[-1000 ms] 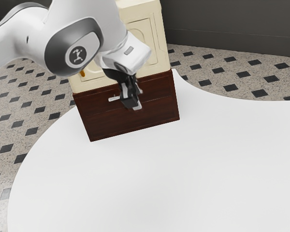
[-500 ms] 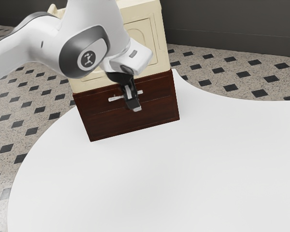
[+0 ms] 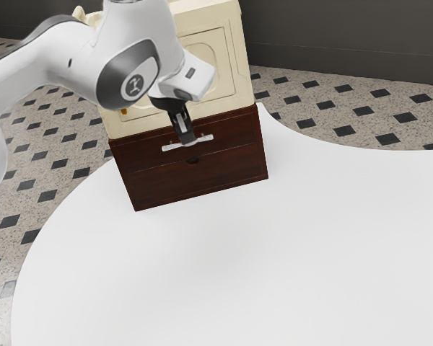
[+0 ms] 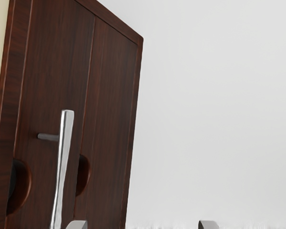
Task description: Pull the drawer handle with one arm to open the drawer
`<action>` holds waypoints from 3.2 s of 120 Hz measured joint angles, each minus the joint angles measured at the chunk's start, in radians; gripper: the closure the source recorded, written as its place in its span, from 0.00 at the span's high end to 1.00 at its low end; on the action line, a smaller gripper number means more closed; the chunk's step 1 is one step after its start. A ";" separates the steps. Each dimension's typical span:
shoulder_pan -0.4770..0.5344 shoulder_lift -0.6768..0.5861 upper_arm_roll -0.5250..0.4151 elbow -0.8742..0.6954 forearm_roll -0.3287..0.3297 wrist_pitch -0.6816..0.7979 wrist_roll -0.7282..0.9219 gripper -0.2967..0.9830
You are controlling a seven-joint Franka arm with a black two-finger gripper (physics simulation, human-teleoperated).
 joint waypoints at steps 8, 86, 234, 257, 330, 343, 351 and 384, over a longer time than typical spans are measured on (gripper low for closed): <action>-0.001 0.000 0.000 -0.010 0.010 0.003 0.001 0.43; -0.003 0.066 0.000 0.056 -0.016 0.023 0.051 0.41; -0.006 0.267 0.096 0.194 0.041 0.038 0.051 0.39; -0.003 0.283 0.097 0.199 0.041 0.039 0.052 0.38; -0.003 0.205 0.096 0.091 0.038 0.041 0.051 0.28; -0.005 0.190 0.094 0.074 0.032 0.041 0.049 0.27; -0.007 0.181 0.091 0.060 0.028 0.043 0.048 0.27; -0.019 0.141 0.087 0.005 0.011 0.054 0.043 0.27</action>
